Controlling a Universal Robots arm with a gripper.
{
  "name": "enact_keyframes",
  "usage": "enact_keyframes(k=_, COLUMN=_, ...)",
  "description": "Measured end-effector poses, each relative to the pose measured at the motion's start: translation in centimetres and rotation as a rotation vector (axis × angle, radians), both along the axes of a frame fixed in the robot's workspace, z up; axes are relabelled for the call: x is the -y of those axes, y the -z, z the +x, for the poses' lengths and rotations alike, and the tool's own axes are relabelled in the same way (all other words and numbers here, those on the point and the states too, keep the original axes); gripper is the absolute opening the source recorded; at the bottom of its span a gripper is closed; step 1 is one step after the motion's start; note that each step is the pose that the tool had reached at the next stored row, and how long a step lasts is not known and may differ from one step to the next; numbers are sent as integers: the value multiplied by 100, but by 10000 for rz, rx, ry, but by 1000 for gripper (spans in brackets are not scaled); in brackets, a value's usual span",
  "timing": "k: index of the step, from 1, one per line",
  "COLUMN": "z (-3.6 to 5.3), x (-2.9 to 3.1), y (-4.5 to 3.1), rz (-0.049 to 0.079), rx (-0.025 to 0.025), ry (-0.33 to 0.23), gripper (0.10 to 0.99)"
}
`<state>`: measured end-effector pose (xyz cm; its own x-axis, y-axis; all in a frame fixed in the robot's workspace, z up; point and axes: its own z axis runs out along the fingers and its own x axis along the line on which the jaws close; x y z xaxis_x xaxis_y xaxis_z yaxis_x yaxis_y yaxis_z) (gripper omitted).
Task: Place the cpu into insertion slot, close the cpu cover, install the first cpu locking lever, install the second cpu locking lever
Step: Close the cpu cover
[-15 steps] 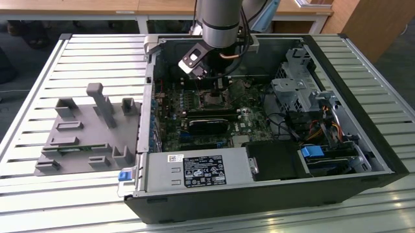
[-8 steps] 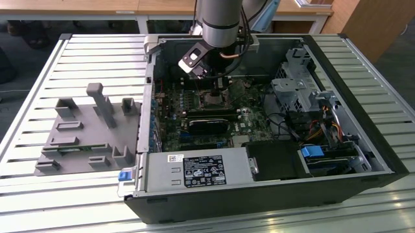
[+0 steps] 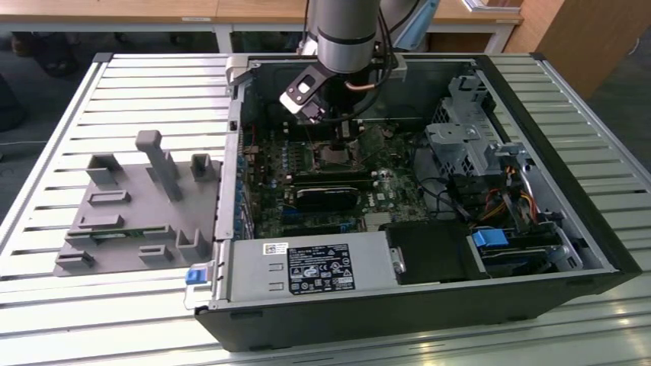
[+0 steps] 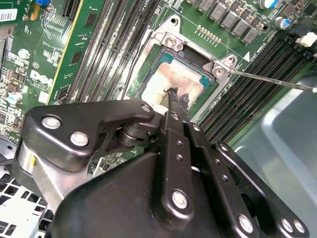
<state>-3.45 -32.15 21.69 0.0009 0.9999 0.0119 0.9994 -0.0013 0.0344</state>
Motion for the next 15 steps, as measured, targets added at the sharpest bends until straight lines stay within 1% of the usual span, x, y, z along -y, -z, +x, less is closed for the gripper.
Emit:
enact_keyframes(k=10, z=1, x=0, y=-44, rz=1, rx=-1, ry=12, gripper=106)
enact_keyframes(k=15, z=2, x=0, y=-88, rz=1, rx=-2, ry=12, gripper=106)
